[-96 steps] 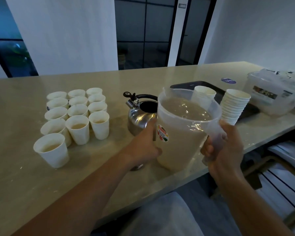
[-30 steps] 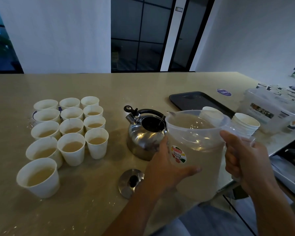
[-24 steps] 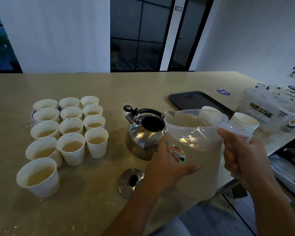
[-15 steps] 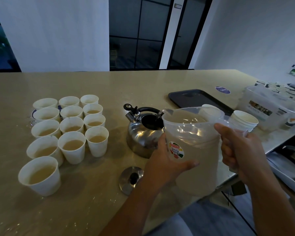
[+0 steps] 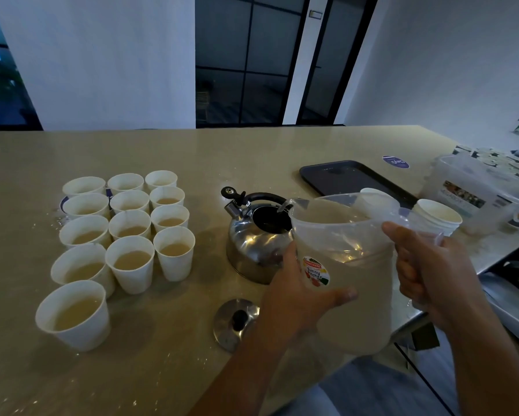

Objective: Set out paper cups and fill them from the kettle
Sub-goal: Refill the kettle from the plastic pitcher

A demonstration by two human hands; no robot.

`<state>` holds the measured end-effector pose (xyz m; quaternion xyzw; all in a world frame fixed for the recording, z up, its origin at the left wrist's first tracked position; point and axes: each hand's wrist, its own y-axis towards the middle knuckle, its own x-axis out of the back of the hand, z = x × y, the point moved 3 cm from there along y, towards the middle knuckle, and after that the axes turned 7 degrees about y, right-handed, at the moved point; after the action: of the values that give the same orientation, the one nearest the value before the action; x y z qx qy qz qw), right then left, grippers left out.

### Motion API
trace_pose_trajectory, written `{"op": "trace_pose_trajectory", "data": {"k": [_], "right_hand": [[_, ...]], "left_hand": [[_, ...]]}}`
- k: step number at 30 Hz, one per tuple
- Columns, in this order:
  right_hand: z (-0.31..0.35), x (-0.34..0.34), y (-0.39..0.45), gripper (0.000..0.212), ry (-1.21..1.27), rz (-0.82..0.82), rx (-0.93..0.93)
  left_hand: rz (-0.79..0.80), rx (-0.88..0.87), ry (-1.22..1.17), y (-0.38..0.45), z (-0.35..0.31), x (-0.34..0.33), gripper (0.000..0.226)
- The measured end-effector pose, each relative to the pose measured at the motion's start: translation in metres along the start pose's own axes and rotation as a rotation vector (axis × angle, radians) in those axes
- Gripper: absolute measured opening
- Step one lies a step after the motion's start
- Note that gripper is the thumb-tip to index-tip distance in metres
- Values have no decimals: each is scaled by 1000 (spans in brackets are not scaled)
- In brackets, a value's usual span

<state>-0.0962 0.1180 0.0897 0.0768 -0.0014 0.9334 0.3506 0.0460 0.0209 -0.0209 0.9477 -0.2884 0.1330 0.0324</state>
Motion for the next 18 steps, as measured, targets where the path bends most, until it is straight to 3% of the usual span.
{"op": "trace_pose_trajectory", "data": {"k": [6,10,18], "right_hand": [[4,-3,-1,47,-31,-3,3],[6,-5,-2,47,-37,5,-1],[8,-7,-2,43,-66,12,-23]], "left_hand": [[9,1,-12,-1,0,1,107],[25,4,-38,-2,-1,4,91],[35,-15,-52,0,4,1,93]]}}
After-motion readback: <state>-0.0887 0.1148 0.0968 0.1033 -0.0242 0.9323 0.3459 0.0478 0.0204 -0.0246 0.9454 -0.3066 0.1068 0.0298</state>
